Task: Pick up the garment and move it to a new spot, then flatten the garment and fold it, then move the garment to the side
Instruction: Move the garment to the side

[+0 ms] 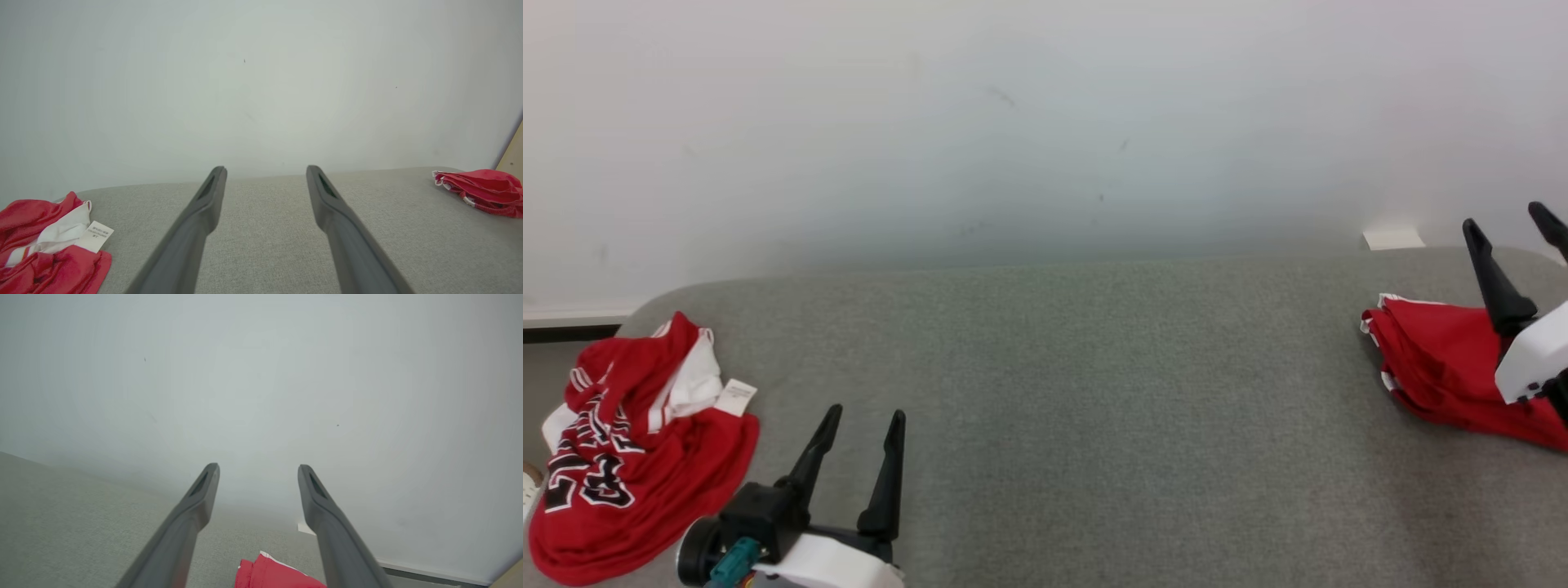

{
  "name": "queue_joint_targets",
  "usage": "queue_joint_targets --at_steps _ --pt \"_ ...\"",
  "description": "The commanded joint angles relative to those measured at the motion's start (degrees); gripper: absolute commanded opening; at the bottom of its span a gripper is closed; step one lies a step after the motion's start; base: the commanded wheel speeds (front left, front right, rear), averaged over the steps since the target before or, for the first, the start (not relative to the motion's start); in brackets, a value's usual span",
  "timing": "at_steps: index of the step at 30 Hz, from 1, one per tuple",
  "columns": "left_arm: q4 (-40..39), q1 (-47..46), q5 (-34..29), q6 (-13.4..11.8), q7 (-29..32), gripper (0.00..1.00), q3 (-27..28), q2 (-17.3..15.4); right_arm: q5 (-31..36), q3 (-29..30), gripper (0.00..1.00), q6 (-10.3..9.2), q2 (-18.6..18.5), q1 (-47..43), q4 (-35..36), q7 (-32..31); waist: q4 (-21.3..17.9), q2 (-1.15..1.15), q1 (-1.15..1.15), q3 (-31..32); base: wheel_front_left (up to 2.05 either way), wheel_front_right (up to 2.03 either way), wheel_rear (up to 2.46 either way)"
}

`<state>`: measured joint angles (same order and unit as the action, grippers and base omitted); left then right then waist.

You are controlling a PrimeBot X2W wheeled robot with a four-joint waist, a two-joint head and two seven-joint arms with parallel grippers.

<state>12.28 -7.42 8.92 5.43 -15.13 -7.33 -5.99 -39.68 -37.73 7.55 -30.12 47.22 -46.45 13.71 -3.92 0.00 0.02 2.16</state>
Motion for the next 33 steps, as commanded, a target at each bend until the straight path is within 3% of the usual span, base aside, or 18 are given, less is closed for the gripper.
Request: queue_joint_targets --at_steps 1,6,12,22,26,33 --pt "-0.09 0.77 0.61 -0.05 -0.01 1.00 0.26 -0.14 -0.90 0.38 1.00 -0.13 0.00 -1.93 0.69 0.33 0.76 0.00 -0.02 0.84 0.00 0.00 0.00" --pt "-0.03 2.17 0.60 -0.24 -0.01 1.00 1.60 0.33 -0.17 4.53 1.00 -0.13 0.32 -9.17 7.68 0.87 1.07 0.00 -0.02 1.56 0.00 0.00 0.00" --pt "-0.50 3.57 1.17 -0.28 -0.01 1.00 2.84 1.25 3.14 12.48 1.00 -0.13 3.48 -19.60 13.76 1.22 1.64 0.00 -0.02 1.96 0.00 0.00 0.00" --pt "-2.33 6.95 2.58 -1.71 -0.01 1.00 4.07 2.81 12.67 28.86 1.00 -0.13 14.70 -39.58 30.88 1.47 1.73 0.00 -0.02 1.84 0.00 0.00 0.00" --pt "-2.72 7.80 2.90 -1.92 -0.01 1.00 3.95 2.95 15.70 31.21 1.00 -0.13 18.55 -45.11 34.81 1.49 1.93 0.00 -0.02 1.28 0.00 0.00 0.00" --pt "-1.74 8.17 3.27 -2.17 -0.01 1.00 3.02 3.00 18.11 33.10 1.00 -0.13 22.03 -48.31 36.68 1.50 2.58 0.00 -0.02 0.80 0.00 0.00 0.00"
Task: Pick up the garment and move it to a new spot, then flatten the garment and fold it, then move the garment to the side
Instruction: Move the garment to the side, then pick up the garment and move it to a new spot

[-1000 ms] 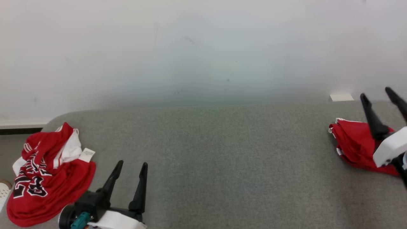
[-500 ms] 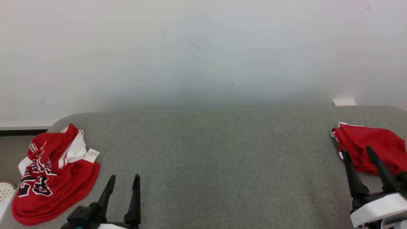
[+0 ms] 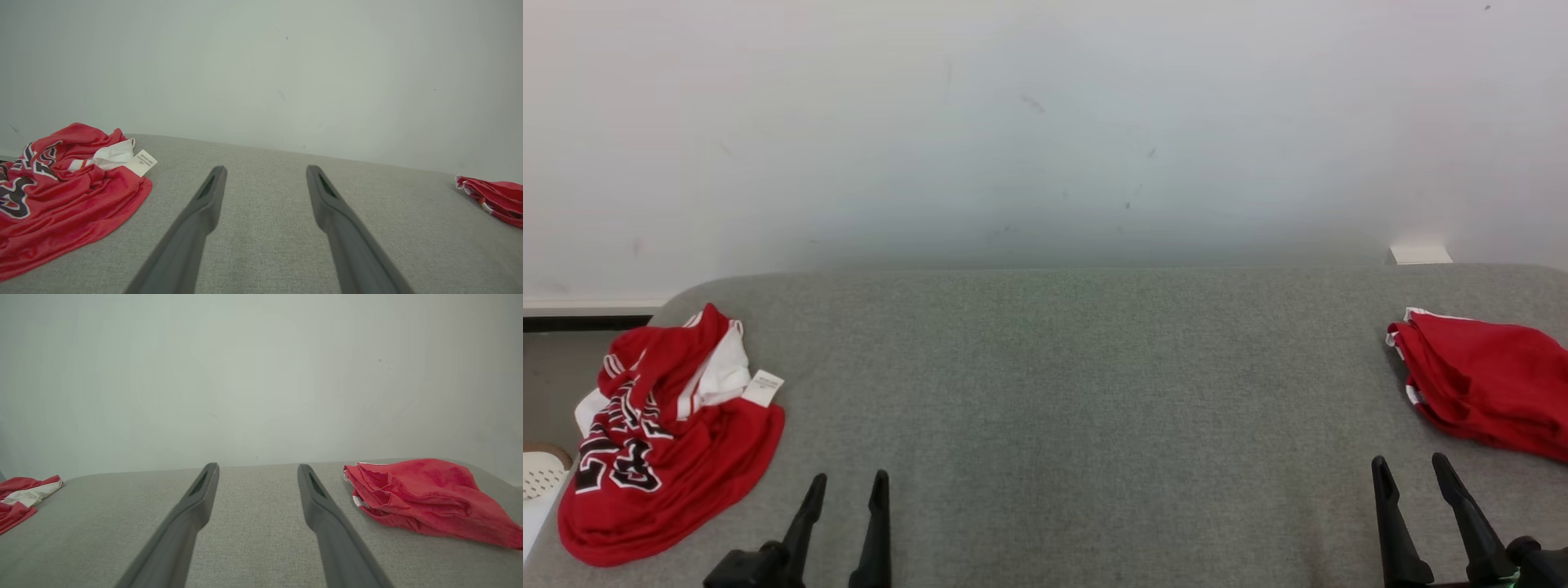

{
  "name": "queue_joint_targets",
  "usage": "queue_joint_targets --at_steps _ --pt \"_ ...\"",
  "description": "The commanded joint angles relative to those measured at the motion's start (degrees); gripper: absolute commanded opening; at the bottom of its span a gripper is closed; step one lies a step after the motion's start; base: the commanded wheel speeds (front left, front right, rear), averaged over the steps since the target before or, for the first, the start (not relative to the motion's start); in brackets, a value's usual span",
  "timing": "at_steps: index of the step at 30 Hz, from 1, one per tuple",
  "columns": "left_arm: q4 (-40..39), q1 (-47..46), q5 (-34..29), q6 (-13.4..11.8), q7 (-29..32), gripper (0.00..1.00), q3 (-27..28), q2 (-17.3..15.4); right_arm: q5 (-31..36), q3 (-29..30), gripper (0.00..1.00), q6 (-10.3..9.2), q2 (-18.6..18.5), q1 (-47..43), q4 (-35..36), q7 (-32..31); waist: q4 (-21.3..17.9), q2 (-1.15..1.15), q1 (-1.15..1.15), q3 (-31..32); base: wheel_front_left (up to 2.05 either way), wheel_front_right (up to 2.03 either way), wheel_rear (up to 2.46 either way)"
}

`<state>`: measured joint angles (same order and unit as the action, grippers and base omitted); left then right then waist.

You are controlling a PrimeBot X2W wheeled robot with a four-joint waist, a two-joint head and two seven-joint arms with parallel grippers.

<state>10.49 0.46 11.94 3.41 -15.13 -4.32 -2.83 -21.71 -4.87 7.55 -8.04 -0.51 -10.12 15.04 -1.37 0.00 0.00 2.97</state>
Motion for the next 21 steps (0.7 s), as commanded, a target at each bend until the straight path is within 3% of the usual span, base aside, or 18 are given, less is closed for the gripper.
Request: queue_joint_targets --at_steps 1,21 --pt "0.15 0.13 0.23 -0.06 -0.01 1.00 -0.10 -0.17 0.16 0.30 1.00 -0.13 0.12 -0.76 0.42 0.17 0.09 0.00 0.00 -0.02 0.00 0.00 0.00" --pt "1.50 -1.31 -0.74 -0.49 -0.01 1.00 -1.19 -0.15 1.05 0.18 1.00 -0.13 1.08 0.29 0.20 0.18 0.39 0.00 0.00 -0.13 0.00 0.00 0.00"
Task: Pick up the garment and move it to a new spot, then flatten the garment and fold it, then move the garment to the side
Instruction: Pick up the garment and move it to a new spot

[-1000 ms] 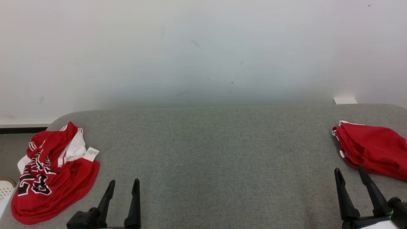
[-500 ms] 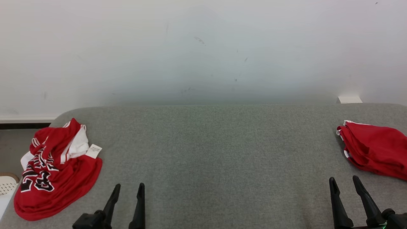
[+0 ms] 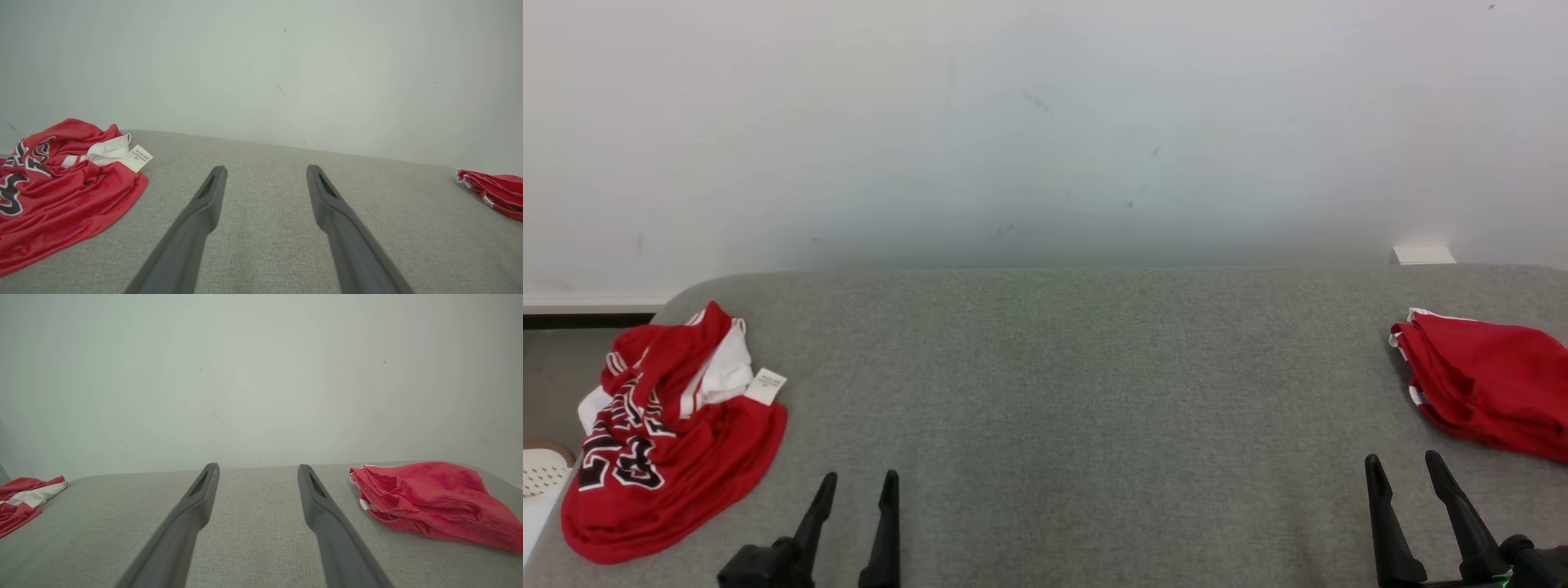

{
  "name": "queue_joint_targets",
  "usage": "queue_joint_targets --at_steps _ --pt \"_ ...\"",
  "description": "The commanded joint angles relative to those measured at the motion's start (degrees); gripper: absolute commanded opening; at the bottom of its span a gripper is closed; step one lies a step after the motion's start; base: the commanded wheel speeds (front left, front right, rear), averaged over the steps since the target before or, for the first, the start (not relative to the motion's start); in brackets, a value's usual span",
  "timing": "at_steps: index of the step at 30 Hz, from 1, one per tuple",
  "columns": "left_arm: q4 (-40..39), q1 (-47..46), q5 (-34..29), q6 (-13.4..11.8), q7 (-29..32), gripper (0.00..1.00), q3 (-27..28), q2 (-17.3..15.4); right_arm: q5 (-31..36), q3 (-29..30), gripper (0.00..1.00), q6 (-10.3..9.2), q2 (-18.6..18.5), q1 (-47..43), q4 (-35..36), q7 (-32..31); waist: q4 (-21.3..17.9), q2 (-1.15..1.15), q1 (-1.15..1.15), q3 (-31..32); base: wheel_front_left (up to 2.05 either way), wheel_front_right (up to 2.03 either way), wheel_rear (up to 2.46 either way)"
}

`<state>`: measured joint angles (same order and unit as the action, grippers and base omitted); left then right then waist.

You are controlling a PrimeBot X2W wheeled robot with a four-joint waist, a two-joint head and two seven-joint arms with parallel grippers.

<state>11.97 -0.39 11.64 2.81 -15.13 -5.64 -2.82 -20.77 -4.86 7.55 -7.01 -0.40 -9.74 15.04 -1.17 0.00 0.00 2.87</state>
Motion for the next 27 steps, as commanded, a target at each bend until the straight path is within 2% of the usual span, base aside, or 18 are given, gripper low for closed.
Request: queue_joint_targets --at_steps 1,7,20,27 --pt "0.06 -0.50 -0.61 0.11 -0.01 1.00 0.13 -0.16 0.13 0.28 1.00 -0.13 0.03 0.26 -0.13 0.18 0.53 0.00 0.00 -0.06 0.00 0.00 0.00" --pt "0.23 -1.06 -1.91 0.52 0.00 1.00 0.75 -0.18 -0.19 -0.21 1.00 -0.13 0.38 0.34 -0.24 0.18 4.15 0.00 0.00 -0.09 0.00 0.00 0.00" --pt "1.26 -1.53 -3.50 1.42 -0.01 1.00 3.29 -0.19 -2.46 -5.37 1.00 -0.13 1.46 1.52 -1.11 0.17 15.67 0.00 0.00 -0.22 0.00 0.00 0.00" --pt "1.46 -1.29 -3.57 1.21 -0.01 1.00 4.21 -0.18 -2.39 -7.52 1.00 -0.13 0.97 2.35 -1.02 0.17 19.85 0.00 0.00 -0.22 0.00 0.00 0.00"
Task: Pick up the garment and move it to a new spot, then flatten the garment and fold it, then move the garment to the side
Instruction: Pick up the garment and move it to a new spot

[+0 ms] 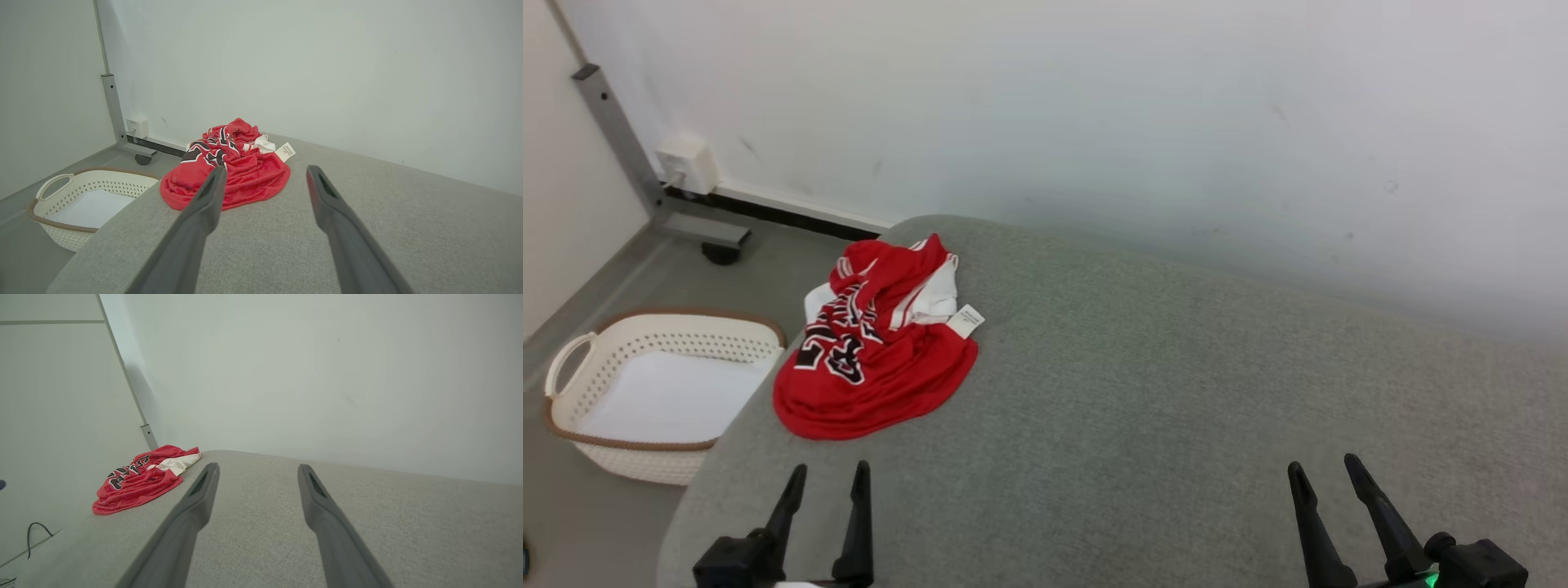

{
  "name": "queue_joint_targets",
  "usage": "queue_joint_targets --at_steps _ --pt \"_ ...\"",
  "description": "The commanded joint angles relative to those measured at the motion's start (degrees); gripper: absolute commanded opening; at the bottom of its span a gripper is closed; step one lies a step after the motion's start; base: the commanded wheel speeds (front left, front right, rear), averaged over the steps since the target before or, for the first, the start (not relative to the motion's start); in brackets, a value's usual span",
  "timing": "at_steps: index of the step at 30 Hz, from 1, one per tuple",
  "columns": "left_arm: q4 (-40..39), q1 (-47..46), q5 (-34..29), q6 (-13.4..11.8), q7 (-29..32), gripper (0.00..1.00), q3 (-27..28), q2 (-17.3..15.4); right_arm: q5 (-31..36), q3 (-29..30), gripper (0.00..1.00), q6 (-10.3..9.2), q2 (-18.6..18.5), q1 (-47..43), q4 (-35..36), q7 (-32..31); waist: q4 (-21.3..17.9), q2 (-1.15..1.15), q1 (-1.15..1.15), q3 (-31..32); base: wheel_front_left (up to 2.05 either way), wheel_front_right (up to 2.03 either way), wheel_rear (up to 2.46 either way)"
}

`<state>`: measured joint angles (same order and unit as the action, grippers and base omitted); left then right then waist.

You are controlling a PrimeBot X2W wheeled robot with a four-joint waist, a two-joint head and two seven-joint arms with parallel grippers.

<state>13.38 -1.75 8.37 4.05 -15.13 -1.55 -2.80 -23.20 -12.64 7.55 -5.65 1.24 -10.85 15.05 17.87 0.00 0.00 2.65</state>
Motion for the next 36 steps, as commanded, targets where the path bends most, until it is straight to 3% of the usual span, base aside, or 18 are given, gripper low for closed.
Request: queue_joint_targets --at_steps 1,8,16,22,28,36 --pt "0.06 0.24 -0.39 0.02 -0.01 1.00 0.22 -0.19 0.07 -0.05 1.00 -0.13 -0.53 0.75 0.05 0.16 1.31 0.00 0.00 0.02 0.00 0.00 0.00" --pt "0.05 1.05 -0.92 0.50 -0.01 1.00 1.82 -0.19 0.03 -0.69 1.00 -0.13 -0.95 0.91 0.02 0.16 2.99 0.00 0.00 -0.08 0.00 0.00 0.00" --pt "0.42 -1.84 -1.49 1.29 -0.01 1.00 2.08 -1.28 0.91 -0.26 1.00 -0.13 -0.48 1.20 1.35 0.16 1.77 0.00 0.00 -0.73 0.00 0.00 0.00" --pt "3.09 -9.33 -0.32 2.40 2.42 1.00 2.06 -5.59 1.92 0.43 1.00 -0.13 -0.11 2.22 3.50 0.16 -0.80 0.00 0.00 -1.79 0.00 0.00 0.00" --pt "5.93 -17.18 3.23 2.91 12.06 1.00 3.77 -10.64 2.94 0.41 1.00 -0.13 0.26 3.84 6.15 0.16 -5.56 0.00 0.00 -4.59 0.00 0.00 0.00" --pt "14.69 -25.93 6.77 1.80 19.20 1.00 8.39 -16.66 3.21 0.53 1.00 -0.13 -0.48 6.54 8.40 0.16 -12.64 0.00 0.00 -8.01 0.00 0.00 0.00"
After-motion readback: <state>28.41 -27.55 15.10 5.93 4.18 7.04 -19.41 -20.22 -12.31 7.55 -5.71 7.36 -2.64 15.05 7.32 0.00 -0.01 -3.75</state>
